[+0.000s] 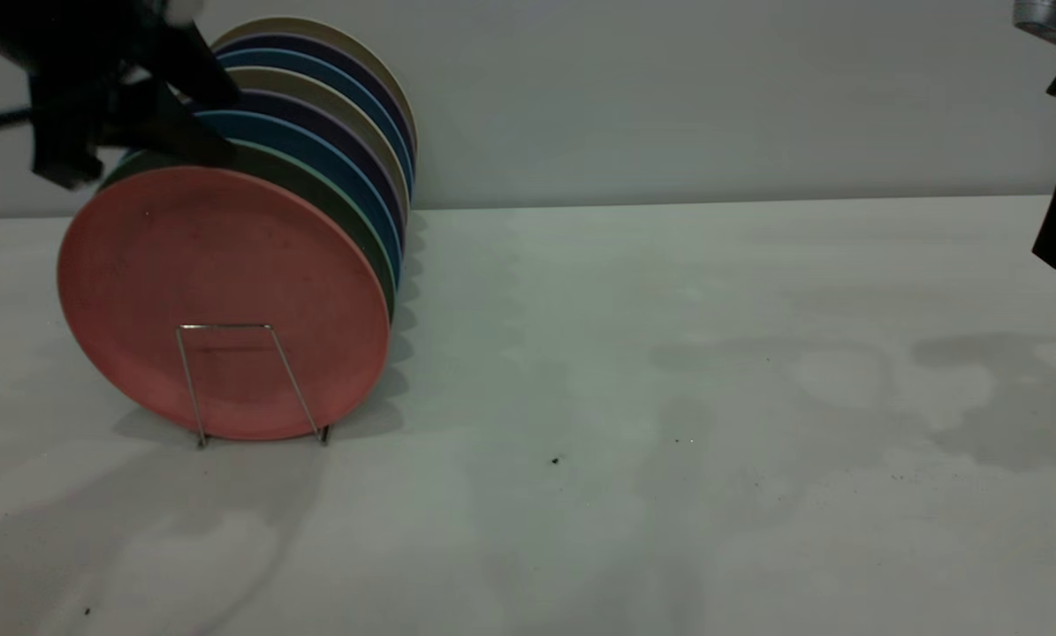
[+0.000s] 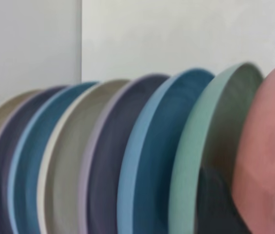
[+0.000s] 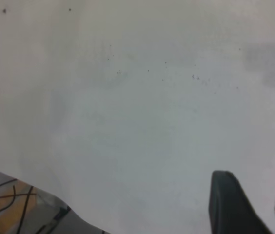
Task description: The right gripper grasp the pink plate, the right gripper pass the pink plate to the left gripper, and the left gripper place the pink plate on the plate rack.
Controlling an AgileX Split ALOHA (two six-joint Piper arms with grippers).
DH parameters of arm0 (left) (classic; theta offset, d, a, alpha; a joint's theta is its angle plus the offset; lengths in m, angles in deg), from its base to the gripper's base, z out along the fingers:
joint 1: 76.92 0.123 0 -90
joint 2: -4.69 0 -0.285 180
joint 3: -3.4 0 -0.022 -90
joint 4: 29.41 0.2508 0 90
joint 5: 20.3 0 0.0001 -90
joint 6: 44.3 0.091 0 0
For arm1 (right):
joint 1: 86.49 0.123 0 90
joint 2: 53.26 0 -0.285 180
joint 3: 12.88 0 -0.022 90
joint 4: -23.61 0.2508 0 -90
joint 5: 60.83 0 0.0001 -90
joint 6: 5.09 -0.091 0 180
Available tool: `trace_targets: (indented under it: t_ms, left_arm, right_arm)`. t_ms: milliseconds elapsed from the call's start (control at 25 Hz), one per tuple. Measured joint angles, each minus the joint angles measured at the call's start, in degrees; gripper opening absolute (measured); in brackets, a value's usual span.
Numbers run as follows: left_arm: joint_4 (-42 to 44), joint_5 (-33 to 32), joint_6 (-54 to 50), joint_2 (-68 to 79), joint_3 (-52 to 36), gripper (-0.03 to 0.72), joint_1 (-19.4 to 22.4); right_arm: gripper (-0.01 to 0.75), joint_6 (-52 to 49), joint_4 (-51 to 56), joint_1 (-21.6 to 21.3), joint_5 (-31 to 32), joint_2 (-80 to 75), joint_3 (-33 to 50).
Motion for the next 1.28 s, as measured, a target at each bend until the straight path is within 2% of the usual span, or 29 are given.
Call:
trace_targets:
  t_ms: [200, 360, 520, 680, 880, 1040, 1160, 1280]
  left_arm:
    - [0.16, -4.40, -1.64, -4.96, 0.00, 0.400, 0.11]
    - [0.22, -4.84, -9.59, -8.25, 0.00, 0.401, 0.43]
    - [0.27, -3.30, -25.83, -10.96, 0.00, 0.400, 1.24]
    - [1.58, -3.56, -49.41, -14.46, 0.00, 0.400, 1.63]
    - [12.98, -7.96, -78.94, -18.75, 0.00, 0.400, 3.43]
    - [22.65, -14.04, -97.62, -21.34, 0.00, 0.400, 7.71]
    - [28.56, -19.94, -104.78, -22.88, 0.00, 0.400, 11.04]
    - [30.78, -25.92, -106.19, -24.36, 0.00, 0.400, 12.62]
  right_arm:
    - [0.254, 0.14, -0.05, 0.00, 0.00, 0.00, 0.00]
    - [0.254, 0.25, 0.42, 0.00, 0.00, 0.00, 0.00]
    - [0.254, 2.21, 1.07, 0.00, -0.61, 0.00, 0.00]
    - [0.259, 0.15, -4.34, 0.00, -3.47, 0.00, 0.00]
    - [0.325, -5.74, -14.22, -0.05, -1.91, 1.10, -2.04]
    - [0.395, -7.15, -14.50, 0.21, -0.77, 5.68, -2.86]
    - [0.416, -8.30, -14.50, 1.30, 0.53, 9.43, -2.86]
    - [0.419, -10.48, -15.38, 2.75, 0.81, 13.03, -2.60]
